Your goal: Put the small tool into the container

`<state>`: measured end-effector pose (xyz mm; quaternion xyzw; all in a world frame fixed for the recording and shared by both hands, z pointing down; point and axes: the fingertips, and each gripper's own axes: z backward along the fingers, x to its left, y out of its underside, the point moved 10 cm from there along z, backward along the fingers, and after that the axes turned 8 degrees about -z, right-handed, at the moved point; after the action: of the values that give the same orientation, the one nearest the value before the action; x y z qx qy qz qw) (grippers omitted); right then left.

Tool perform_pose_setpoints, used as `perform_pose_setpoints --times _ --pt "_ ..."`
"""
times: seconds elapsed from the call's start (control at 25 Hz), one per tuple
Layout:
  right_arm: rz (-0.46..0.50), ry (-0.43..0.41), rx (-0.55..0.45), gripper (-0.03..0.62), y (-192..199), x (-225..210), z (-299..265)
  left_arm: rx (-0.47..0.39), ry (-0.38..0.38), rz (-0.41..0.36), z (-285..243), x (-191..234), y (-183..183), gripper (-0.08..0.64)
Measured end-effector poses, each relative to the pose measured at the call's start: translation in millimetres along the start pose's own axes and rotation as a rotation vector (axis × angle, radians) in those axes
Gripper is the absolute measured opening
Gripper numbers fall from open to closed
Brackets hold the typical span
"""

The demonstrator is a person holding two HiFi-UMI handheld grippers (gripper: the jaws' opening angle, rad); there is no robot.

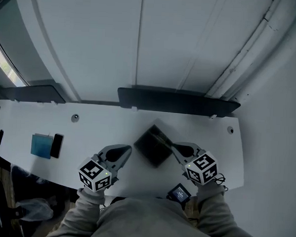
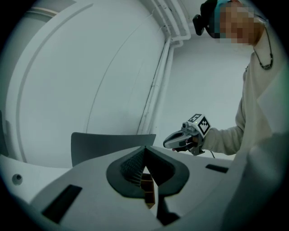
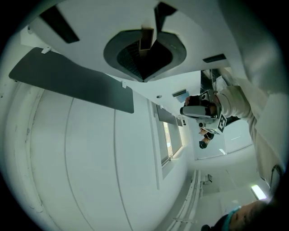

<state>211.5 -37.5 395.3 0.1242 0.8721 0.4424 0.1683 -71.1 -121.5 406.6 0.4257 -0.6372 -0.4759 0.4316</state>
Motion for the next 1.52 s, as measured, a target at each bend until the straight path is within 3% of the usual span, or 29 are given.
perform_pose_setpoints --times 0.28,0.56,0.84,1.24,1.52 --pt "-0.061 0.016 -0.130 0.020 -9.9 8.5 37.9 0.006 0.074 -0.037 -17.3 -8.6 -9.8 0.002" --pt "-0.112 -0.005 -0.222 0.020 -14.1 14.7 59.1 0.040 0.050 -0.103 -32.4 -22.7 -16.8 0.000" --pt "-0.113 -0.001 -0.237 0.020 -4.7 16.4 58.4 0.065 0.089 -0.091 -37.7 -36.2 -4.6 0.000" --pt "-0.101 0.035 -0.269 0.020 -1.1 15.3 53.0 0.086 0.057 -0.100 -22.3 -30.2 -0.2 0.000" --pt "-0.097 0.030 -0.255 0.020 0.9 17.6 50.9 0.026 0.035 -0.066 -15.0 -23.1 -3.7 0.000"
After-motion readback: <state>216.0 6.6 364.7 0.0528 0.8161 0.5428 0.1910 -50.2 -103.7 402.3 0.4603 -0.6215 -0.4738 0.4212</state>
